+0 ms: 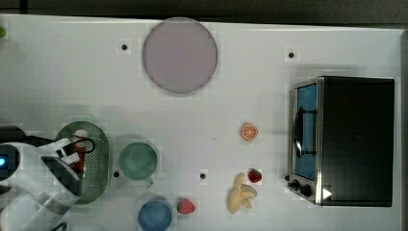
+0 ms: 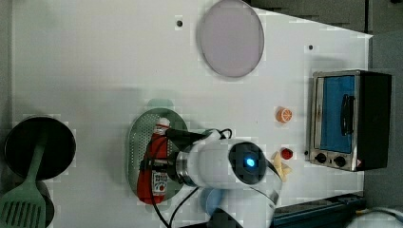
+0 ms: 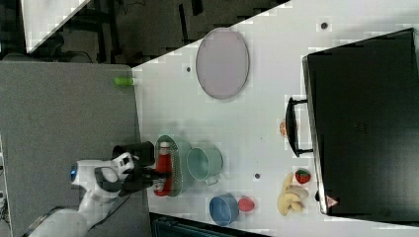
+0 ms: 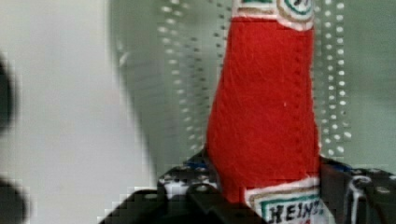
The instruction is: Pick ketchup from strainer and place it on the table
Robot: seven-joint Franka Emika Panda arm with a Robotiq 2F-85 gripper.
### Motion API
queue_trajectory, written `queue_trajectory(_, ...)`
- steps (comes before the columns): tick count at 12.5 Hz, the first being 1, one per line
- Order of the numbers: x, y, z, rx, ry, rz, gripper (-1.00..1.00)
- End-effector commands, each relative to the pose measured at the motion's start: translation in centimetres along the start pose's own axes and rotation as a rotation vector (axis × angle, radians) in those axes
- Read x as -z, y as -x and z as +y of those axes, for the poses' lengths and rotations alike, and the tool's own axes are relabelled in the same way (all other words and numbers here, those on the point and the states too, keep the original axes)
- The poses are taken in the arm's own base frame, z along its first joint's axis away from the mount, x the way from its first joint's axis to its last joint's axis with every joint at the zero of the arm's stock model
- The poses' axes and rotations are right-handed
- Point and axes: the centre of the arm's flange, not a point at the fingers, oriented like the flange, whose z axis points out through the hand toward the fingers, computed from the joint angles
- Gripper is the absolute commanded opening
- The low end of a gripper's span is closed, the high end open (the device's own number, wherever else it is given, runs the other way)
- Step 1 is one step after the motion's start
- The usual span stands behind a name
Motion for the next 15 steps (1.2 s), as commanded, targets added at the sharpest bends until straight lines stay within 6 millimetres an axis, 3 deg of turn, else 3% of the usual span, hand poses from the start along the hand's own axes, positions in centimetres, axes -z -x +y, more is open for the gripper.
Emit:
queue_trajectory(1,8.9,1.1,-2.2,-0.012,-0.052,0.096,0.21)
queue_trajectory(5,16.9,0.4,-2.0,0.049,-0.003,0.072,0.21)
queue_trajectory(8,22.2,-2.3,0.3,0.067,0.039,0.019,0.21)
queue_trajectory(11,26.9,-7.1,4.7,0.010,0.020,0.056,0.21)
queue_trajectory(15,30.3,-12.8,12.6,-0.147,0.009,0.118,0.21)
